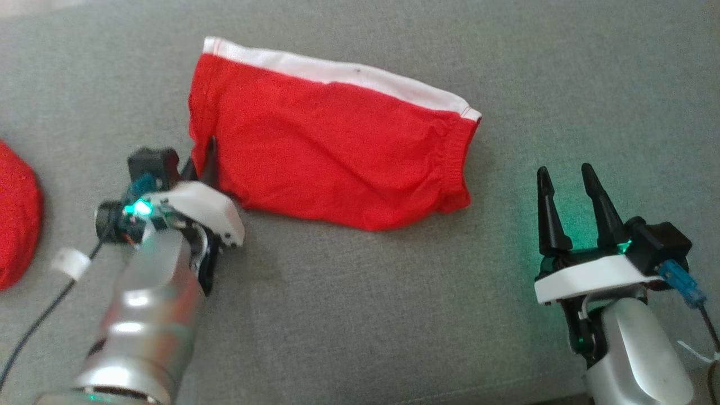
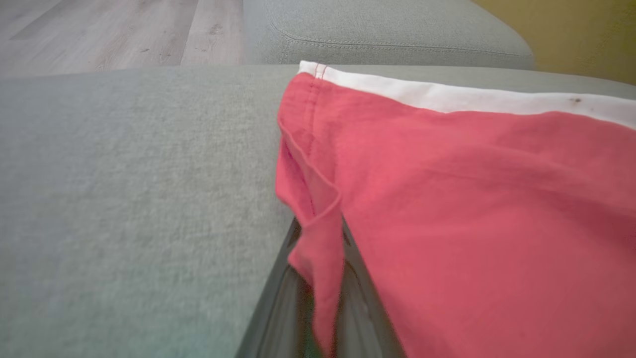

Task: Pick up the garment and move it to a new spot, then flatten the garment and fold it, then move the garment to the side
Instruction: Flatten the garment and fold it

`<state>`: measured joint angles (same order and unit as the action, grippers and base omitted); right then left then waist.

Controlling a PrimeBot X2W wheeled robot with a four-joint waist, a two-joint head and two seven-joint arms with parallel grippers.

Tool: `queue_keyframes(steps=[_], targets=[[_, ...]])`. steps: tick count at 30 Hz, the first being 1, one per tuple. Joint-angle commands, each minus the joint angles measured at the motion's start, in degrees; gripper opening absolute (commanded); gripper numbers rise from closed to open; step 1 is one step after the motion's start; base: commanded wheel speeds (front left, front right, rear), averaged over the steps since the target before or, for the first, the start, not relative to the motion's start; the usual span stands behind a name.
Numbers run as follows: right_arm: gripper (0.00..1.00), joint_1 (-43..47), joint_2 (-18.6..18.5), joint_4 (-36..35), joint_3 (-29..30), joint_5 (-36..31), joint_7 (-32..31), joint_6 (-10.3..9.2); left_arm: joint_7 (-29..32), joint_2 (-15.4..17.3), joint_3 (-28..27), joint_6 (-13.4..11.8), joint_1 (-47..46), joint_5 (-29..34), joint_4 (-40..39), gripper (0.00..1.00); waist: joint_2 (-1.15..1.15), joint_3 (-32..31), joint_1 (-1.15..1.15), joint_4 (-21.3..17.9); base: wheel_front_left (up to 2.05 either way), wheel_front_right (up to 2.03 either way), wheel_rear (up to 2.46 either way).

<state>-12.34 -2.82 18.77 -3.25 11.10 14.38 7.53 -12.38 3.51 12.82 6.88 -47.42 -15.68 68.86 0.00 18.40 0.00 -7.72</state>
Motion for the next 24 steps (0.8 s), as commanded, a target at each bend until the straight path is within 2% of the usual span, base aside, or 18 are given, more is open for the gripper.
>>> queue_keyframes(steps=[1,6,14,19,20,21,24], targets=[[1.0,-0.69,-0.06,-1.28,-1.14,0.3,0.62,-0.04,-0.83,1.31,-1.16,-0.59,3.25,-0.41,0.63,0.0,0.0,-1.8,0.0,0.92,0.0,0.0,0.0],[1.0,2.3,-0.06,0.1,-0.18,0.45,0.62,-0.04,-2.51,0.58,-2.22,-2.19,8.39,-1.57,-2.27,0.0,0.0,-7.39,0.0,3.51,0.0,0.0,0.0],[1.0,7.27,-0.06,2.0,0.32,1.7,0.62,-0.04,-2.61,-0.35,-3.87,-5.78,26.19,-1.74,-17.73,0.0,0.0,-14.49,0.0,8.12,0.0,0.0,0.0],[1.0,8.21,-0.06,2.46,-0.29,2.19,0.62,-0.04,-2.61,-0.55,-3.34,-6.56,32.01,-1.44,-22.95,0.0,0.0,-15.64,0.0,9.2,0.0,0.0,0.0],[1.0,8.27,-0.06,2.57,-0.67,2.35,0.62,-0.04,-2.61,-0.57,-3.35,-6.97,32.67,-1.22,-24.43,0.41,0.0,-15.8,0.0,9.36,0.0,0.0,0.0],[1.0,8.24,-0.06,2.6,-1.18,2.46,0.62,-0.04,-2.61,-0.58,-3.33,-7.35,33.37,-0.92,-25.92,0.98,0.0,-15.9,0.0,9.49,0.0,0.0,0.0],[1.0,7.53,-0.06,2.47,-3.28,3.12,0.62,-0.04,-2.62,-0.61,-3.07,-8.27,35.46,-0.1,-30.47,1.0,0.0,-15.99,0.0,10.05,0.0,0.0,0.0]])
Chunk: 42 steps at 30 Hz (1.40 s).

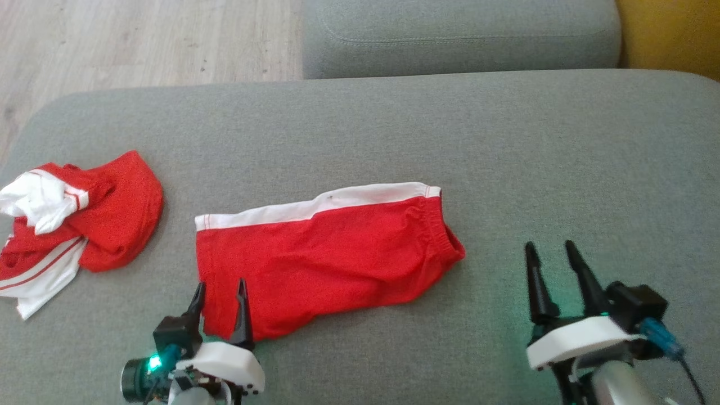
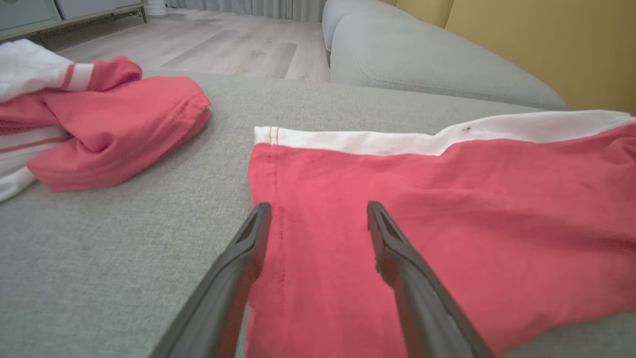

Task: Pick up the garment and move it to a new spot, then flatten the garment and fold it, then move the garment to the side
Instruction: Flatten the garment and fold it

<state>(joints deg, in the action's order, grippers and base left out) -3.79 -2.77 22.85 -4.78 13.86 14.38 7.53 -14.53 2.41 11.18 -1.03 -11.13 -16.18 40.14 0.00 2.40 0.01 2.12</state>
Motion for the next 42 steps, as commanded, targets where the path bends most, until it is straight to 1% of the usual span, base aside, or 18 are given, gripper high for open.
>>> queue_keyframes(steps=[1,7,9,10,12,18,23,25,28,29,30,31,32,36,37,39,42], targets=[[1.0,-1.48,-0.1,-1.71,-2.78,0.67,0.62,-0.04,-0.46,0.49,-1.18,-0.56,-0.12,0.49,-3.1,1.0,0.0,0.02,-0.01,0.48,0.0,0.0,0.0],[1.0,-5.62,-0.1,-0.73,-8.83,2.99,0.62,-0.04,-0.46,0.48,1.61,-1.48,2.67,1.28,-9.45,1.0,0.0,0.3,-0.01,3.85,0.0,0.0,0.0],[1.0,-7.08,-0.1,0.87,-9.88,2.94,0.62,-0.04,-0.46,0.48,2.34,-1.54,3.1,1.72,-11.17,1.0,0.0,0.31,-0.01,5.43,0.0,0.0,0.0],[1.0,-7.08,-0.1,0.87,-9.88,2.94,0.62,-0.04,-0.46,0.48,2.34,-1.54,3.1,1.72,-11.17,1.0,0.0,0.31,-0.01,5.43,0.0,0.0,0.0],[1.0,-8.32,-0.1,3.32,-10.47,2.73,0.62,-0.04,-0.46,0.48,3.02,-1.41,3.52,2.22,-12.16,1.0,0.0,0.31,-0.01,7.01,0.0,0.0,0.0],[1.0,-11.41,-0.1,13.21,-8.86,1.17,0.62,-0.04,-0.47,0.47,3.62,-0.97,4.62,2.78,-12.49,1.0,0.0,0.61,-0.01,10.76,0.0,0.0,0.0],[1.0,-12.97,-0.1,20.01,-5.6,0.97,0.62,-0.04,-0.47,0.47,3.7,-0.98,5.19,2.35,-12.35,1.0,0.0,1.78,-0.01,12.38,0.0,0.0,0.0],[1.0,-13.12,-0.1,22.18,-4.95,1.85,0.62,-0.04,-0.47,0.47,3.64,-0.96,5.2,2.31,-12.62,1.0,0.0,2.27,-0.01,12.77,0.0,0.0,0.0],[1.0,-12.85,-0.1,24.14,-5.73,4.42,0.62,-0.04,-0.47,0.47,3.68,-0.95,5.15,2.38,-12.87,1.0,0.0,2.72,-0.01,12.96,0.0,0.0,0.0],[0.89,-12.7,-0.1,24.47,-6.25,5.43,0.62,-0.04,-0.47,0.47,3.66,-0.98,5.14,2.41,-12.93,1.0,0.0,2.85,-0.01,12.94,0.0,0.0,0.0],[0.57,-12.46,-0.1,24.72,-6.95,6.57,0.62,-0.04,-0.47,0.47,3.62,-1.01,5.16,2.4,-12.99,1.0,0.0,2.92,-0.01,12.87,0.0,0.0,0.0],[0.13,-12.19,-0.1,24.9,-7.49,7.84,0.62,-0.04,-0.47,0.47,3.57,-1.06,5.2,2.4,-13.03,1.0,0.0,2.96,-0.01,12.75,0.0,0.0,0.0],[0.0,-11.98,-0.1,24.98,-7.95,8.82,0.62,-0.04,-0.47,0.47,3.48,-1.12,5.23,2.37,-13.09,1.0,0.0,3.02,-0.01,12.59,0.0,0.0,0.0],[0.0,-11.16,-0.1,24.6,-8.35,12.49,0.62,-0.04,-0.47,0.47,2.75,-1.37,5.43,2.27,-13.39,1.0,0.0,2.85,-0.01,11.52,0.0,0.0,0.0],[0.0,-10.86,-0.1,23.86,-7.24,14.35,0.62,-0.04,-0.47,0.47,2.4,-1.32,5.55,2.56,-13.41,1.0,0.0,2.6,-0.01,10.78,0.0,0.0,0.0],[0.0,-10.55,-0.1,23.0,-5.51,15.64,0.62,-0.04,-0.47,0.47,2.13,-1.24,5.64,2.84,-13.41,1.0,0.0,2.29,-0.01,9.88,0.0,0.0,0.0],[0.0,-10.07,-0.1,22.2,-1.14,16.74,0.62,-0.04,-0.47,0.47,1.84,-1.03,5.98,3.11,-13.42,1.0,0.0,1.55,-0.01,8.19,0.0,0.0,0.0]])
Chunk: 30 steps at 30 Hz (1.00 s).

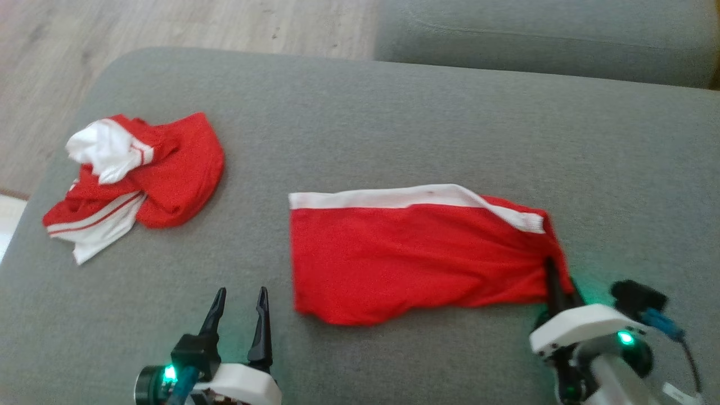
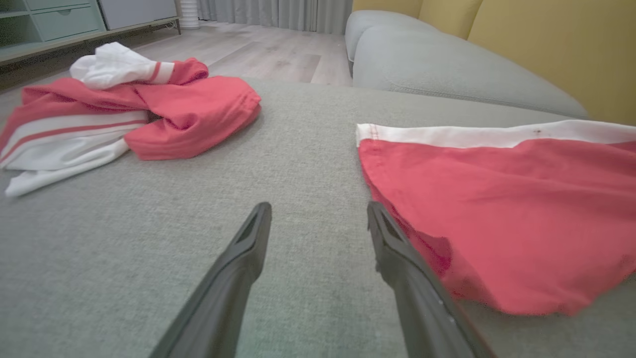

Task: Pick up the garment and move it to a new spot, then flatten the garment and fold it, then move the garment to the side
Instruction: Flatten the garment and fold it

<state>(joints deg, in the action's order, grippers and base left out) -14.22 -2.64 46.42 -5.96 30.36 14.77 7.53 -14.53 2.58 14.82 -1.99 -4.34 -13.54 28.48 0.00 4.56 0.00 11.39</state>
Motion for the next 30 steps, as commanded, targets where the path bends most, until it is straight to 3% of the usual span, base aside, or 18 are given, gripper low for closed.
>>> queue_keyframes(steps=[1,6,9,13,18,24,30], targets=[[0.0,0.55,-0.24,-1.66,1.74,0.07,0.23,-0.04,-0.47,0.3,-1.84,0.04,-0.68,0.52,-1.74,1.0,0.0,-0.86,0.0,-1.72,0.0,0.0,0.0],[0.0,1.33,-0.66,-3.16,9.32,-1.57,0.23,-0.04,-0.47,0.3,-1.12,0.44,0.02,0.15,-1.5,1.0,0.0,-1.93,0.0,-4.78,0.0,0.0,0.0],[0.0,1.34,-0.63,-4.45,9.79,-1.82,0.23,-0.04,-0.47,0.3,-0.18,0.61,0.16,-0.13,-1.2,1.0,0.0,-2.26,0.0,-5.97,0.0,0.0,0.0],[0.0,1.33,-0.45,-6.49,6.48,0.07,-0.29,-0.04,-0.47,0.3,0.88,0.55,0.14,-0.56,-0.78,1.0,0.0,-2.57,0.0,-6.35,0.0,0.0,0.0],[0.0,1.73,-0.27,-13.77,-3.74,6.22,-3.11,-0.04,-0.47,0.3,2.48,0.61,0.49,-1.11,-0.11,1.0,0.0,-3.18,0.0,-5.04,0.0,0.0,0.0],[0.0,1.85,-0.25,-20.9,-14.71,9.89,-4.99,-0.04,-0.47,0.3,3.46,0.52,0.67,-1.03,0.56,1.0,0.0,-3.62,0.0,0.02,0.0,0.0,0.0],[0.0,-0.29,-0.24,-18.1,-19.39,7.22,-5.96,-0.04,-0.47,0.3,3.62,0.76,0.48,-0.58,1.11,1.0,0.0,-2.86,0.0,6.07,0.0,0.0,0.0]])
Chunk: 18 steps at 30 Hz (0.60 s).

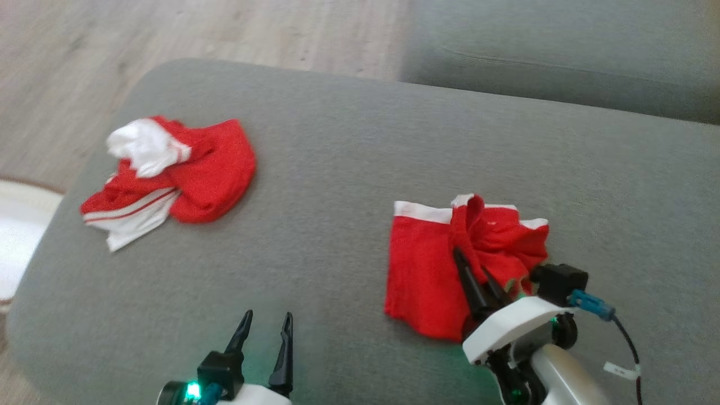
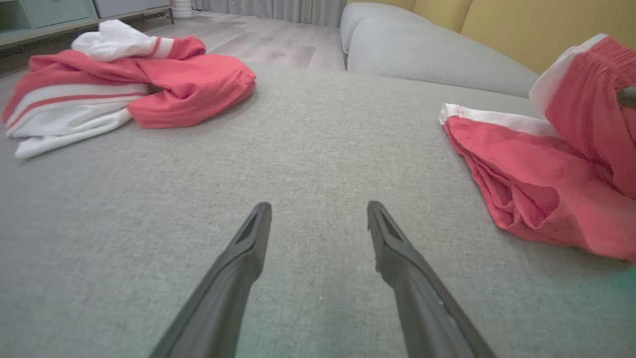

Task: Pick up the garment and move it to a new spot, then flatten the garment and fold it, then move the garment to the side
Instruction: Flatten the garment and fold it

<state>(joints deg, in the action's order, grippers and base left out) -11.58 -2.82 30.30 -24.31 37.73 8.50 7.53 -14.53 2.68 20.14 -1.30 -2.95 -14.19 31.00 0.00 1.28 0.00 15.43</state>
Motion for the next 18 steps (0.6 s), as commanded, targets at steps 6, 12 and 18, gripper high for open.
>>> queue_keyframes(steps=[6,12,18], targets=[[1.0,-5.47,-0.07,1.79,-5.92,0.06,2.06,-0.04,-0.47,0.2,-2.22,0.21,-1.13,0.41,-1.23,1.0,0.0,0.92,0.0,4.29,0.0,0.0,0.0],[1.0,-6.45,-0.06,2.07,-9.74,-3.24,5.21,-0.04,-0.47,0.2,-3.64,0.05,-1.12,0.66,-2.34,1.0,0.0,0.05,0.0,0.92,0.0,0.0,0.0],[1.0,-3.67,-0.11,2.82,1.7,-13.36,6.45,-0.04,-0.47,0.2,-4.73,0.16,-1.07,1.59,-4.02,1.0,0.0,-1.54,0.0,-4.39,0.0,0.0,0.0]])
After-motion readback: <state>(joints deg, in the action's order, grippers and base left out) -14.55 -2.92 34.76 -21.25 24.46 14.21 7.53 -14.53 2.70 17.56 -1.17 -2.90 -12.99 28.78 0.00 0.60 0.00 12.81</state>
